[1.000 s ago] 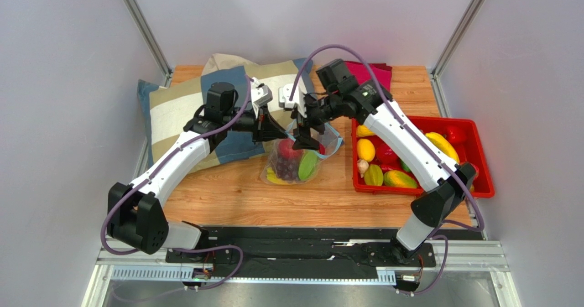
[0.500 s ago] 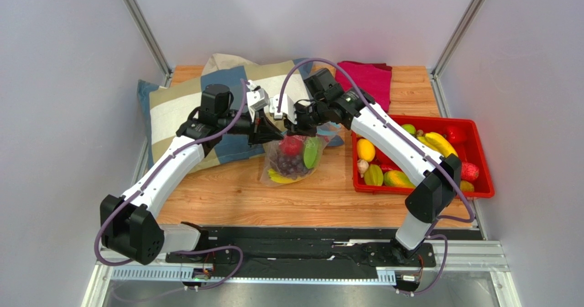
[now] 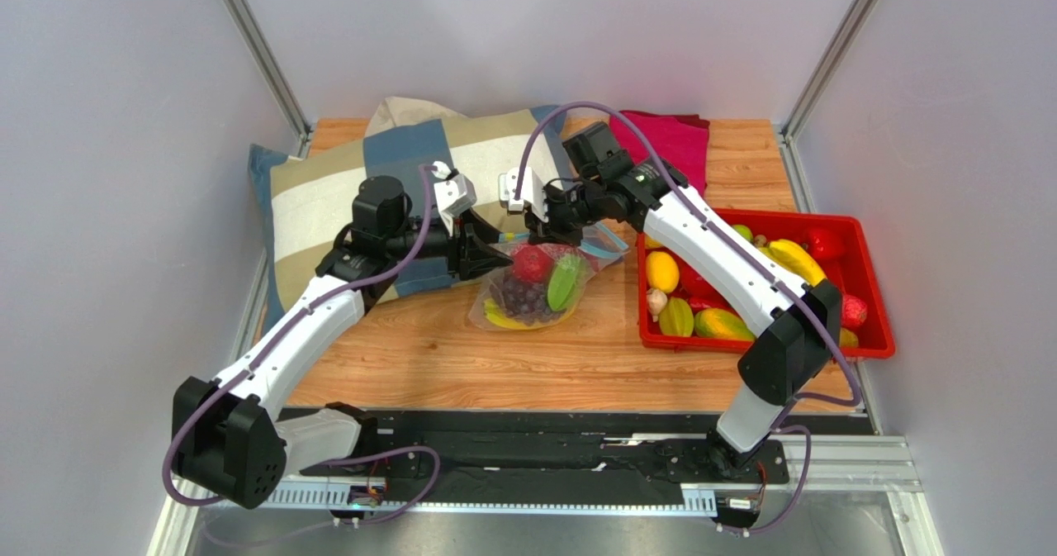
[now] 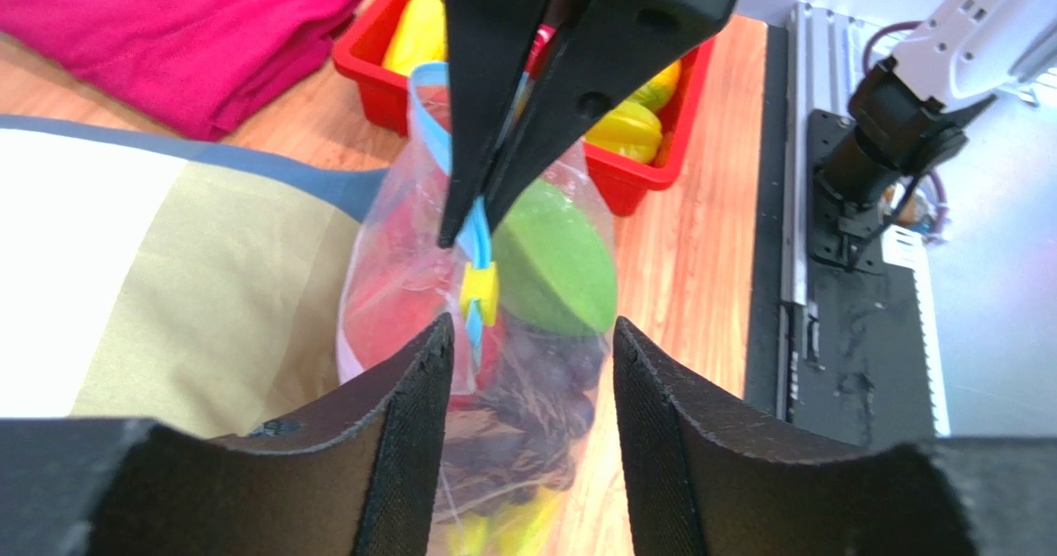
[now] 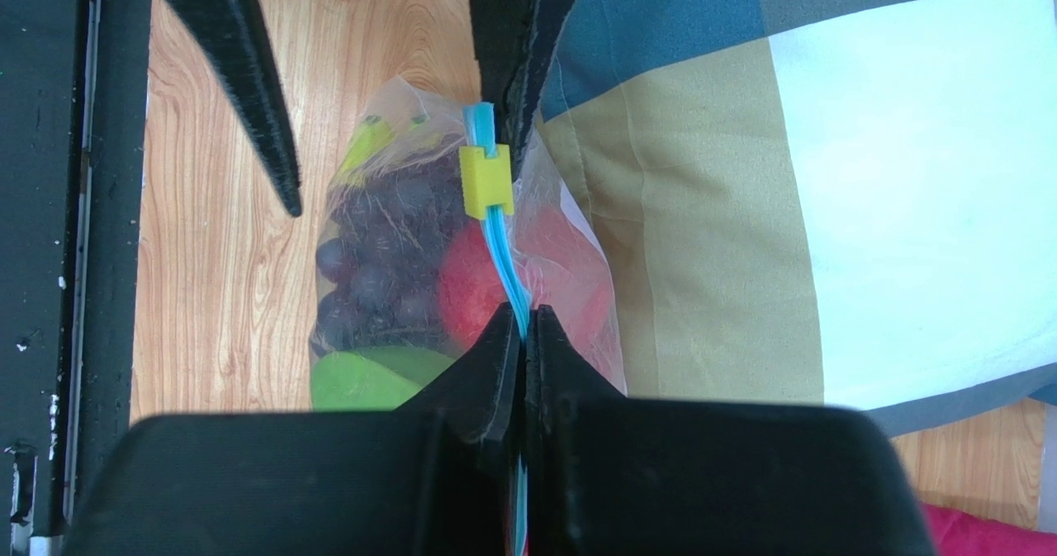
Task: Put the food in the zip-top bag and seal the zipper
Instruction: Zip the zipper food storage bag at the center of the board.
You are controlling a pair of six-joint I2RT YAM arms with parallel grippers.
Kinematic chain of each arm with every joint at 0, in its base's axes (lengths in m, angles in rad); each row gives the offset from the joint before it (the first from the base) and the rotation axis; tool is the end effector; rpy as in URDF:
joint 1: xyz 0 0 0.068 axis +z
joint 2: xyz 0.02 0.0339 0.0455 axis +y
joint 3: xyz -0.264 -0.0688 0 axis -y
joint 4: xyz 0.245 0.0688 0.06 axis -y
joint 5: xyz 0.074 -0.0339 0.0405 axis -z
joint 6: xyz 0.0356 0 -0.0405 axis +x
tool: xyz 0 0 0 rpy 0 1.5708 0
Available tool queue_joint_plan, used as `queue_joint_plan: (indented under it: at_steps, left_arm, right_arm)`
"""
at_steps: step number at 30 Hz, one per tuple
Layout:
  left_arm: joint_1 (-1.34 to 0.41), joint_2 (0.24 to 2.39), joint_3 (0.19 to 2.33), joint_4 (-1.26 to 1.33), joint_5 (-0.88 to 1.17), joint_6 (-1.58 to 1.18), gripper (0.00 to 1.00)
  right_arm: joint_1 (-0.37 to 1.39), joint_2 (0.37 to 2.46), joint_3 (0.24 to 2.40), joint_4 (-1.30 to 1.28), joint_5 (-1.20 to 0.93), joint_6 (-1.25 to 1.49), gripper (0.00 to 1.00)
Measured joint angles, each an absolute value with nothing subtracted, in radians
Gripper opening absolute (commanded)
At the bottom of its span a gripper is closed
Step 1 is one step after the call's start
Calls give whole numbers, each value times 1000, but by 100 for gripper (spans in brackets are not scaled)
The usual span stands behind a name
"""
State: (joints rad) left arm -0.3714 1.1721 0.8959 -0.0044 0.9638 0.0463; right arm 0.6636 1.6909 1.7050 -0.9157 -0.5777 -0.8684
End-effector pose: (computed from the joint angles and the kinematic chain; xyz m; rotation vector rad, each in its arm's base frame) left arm 0.2319 -0.1217 0.3216 1.0297 1.5587 -1.1089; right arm 0.2718 0.2372 0.3576 -1.8087 1.5291 0.6127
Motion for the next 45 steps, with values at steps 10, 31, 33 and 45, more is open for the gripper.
queue_joint_plan:
  at_steps: [10,31,33,45]
  left_arm:
    - [-364,1203,868,157,984,19,40]
    - [-392,1283,906,199,1013,-21,4]
    - [-398,1283,910,197,1013,-20,0]
    - [-400,1290,912,154,1011,9,0]
  right_arm:
    - [623,1650,1665,-916,-656,-861,0]
    - [599,1642,1655,-914,-740,-799,0]
    - [599,1642,1655,-914,-743,-796,0]
    - [584,1636,1692,-899,-778,-720,57]
